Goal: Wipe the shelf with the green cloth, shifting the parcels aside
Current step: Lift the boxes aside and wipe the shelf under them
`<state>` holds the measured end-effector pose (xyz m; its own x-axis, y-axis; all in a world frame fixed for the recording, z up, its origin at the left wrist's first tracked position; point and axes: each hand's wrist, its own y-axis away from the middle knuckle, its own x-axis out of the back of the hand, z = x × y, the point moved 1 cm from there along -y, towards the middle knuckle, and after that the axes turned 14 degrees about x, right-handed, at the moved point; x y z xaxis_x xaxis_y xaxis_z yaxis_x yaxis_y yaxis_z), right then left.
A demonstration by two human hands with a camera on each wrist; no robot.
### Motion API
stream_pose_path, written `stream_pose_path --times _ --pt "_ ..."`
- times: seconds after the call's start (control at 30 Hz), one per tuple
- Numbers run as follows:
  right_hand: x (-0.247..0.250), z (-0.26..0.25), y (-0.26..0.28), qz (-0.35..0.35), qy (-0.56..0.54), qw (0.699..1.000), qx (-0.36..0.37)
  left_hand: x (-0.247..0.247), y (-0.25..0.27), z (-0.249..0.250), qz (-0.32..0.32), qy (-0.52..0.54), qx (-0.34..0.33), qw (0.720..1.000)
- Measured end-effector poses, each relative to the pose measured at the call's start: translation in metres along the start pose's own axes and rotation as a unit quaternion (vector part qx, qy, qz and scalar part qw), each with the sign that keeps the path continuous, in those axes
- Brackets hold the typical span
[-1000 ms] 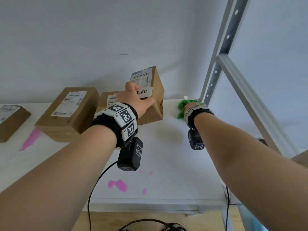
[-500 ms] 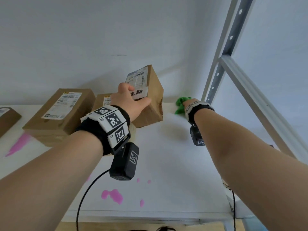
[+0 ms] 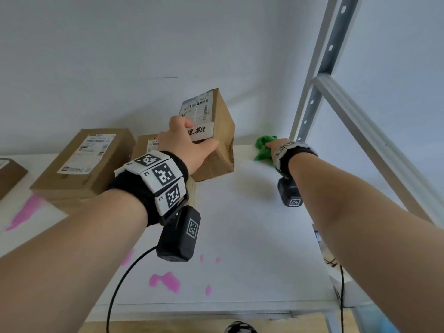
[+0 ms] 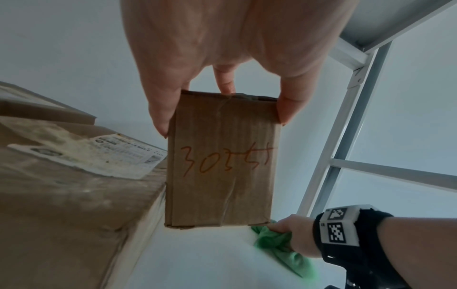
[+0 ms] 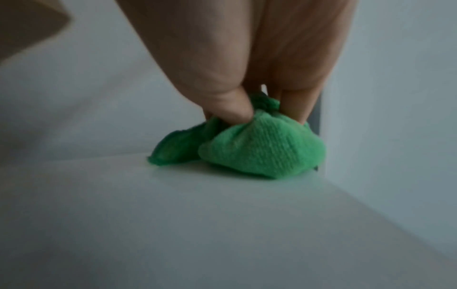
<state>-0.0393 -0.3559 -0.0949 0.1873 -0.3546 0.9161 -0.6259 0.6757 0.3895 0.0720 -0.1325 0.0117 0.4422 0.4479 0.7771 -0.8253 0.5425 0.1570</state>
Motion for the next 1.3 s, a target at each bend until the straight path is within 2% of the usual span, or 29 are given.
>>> stream_pose_path --times 0.13,0.27,0.33,0.43,0.57,0.67,0.73,0.83,1.0,1.07,1.13,1.3 --pt "0.001 -0.026 0.03 -0.031 0.043 0.998 -0.029 -0.003 0.003 -0.003 -0.008 0.013 -0.006 1.0" --pt "-0.022 -0.058 0.041 -0.022 0.058 0.996 0.071 -0.003 0.008 0.002 -0.016 -0.005 0.002 1.0" --pt "-0.033 -0.068 0.048 -0.021 0.033 0.995 0.087 -0.001 0.012 0.005 -0.016 -0.014 0.004 1.0" --pt "-0.047 -0.074 0.068 -0.054 -0.005 0.997 0.057 0.001 0.019 0.008 -0.03 -0.025 0.009 0.999" --pt "-0.052 -0.063 0.086 -0.067 0.056 0.994 0.058 0.005 0.029 0.007 -0.055 -0.025 0.015 0.998" --pt "-0.037 -0.048 0.106 -0.063 0.002 0.998 -0.03 0.01 0.032 0.002 -0.065 -0.013 0.016 0.998" --pt "-0.029 -0.042 0.105 -0.049 0.012 0.997 -0.052 0.016 0.032 -0.003 -0.064 0.004 0.015 0.998" --pt "-0.031 -0.057 0.101 -0.057 -0.001 0.998 -0.03 0.023 0.036 -0.01 -0.059 0.025 0.018 0.998" --pt "-0.047 -0.129 0.124 -0.093 0.039 0.991 0.091 0.031 0.042 -0.004 -0.064 0.029 0.01 0.997" --pt "-0.058 -0.127 0.135 -0.111 0.021 0.983 0.146 0.032 0.042 -0.001 -0.061 0.032 -0.001 0.998" --pt "-0.062 -0.11 0.143 -0.121 0.028 0.979 0.162 0.033 0.042 0.0 -0.057 0.036 -0.004 0.998" --pt "-0.048 -0.058 0.147 -0.086 0.023 0.996 0.001 0.033 0.041 -0.008 -0.067 0.037 0.001 0.997"
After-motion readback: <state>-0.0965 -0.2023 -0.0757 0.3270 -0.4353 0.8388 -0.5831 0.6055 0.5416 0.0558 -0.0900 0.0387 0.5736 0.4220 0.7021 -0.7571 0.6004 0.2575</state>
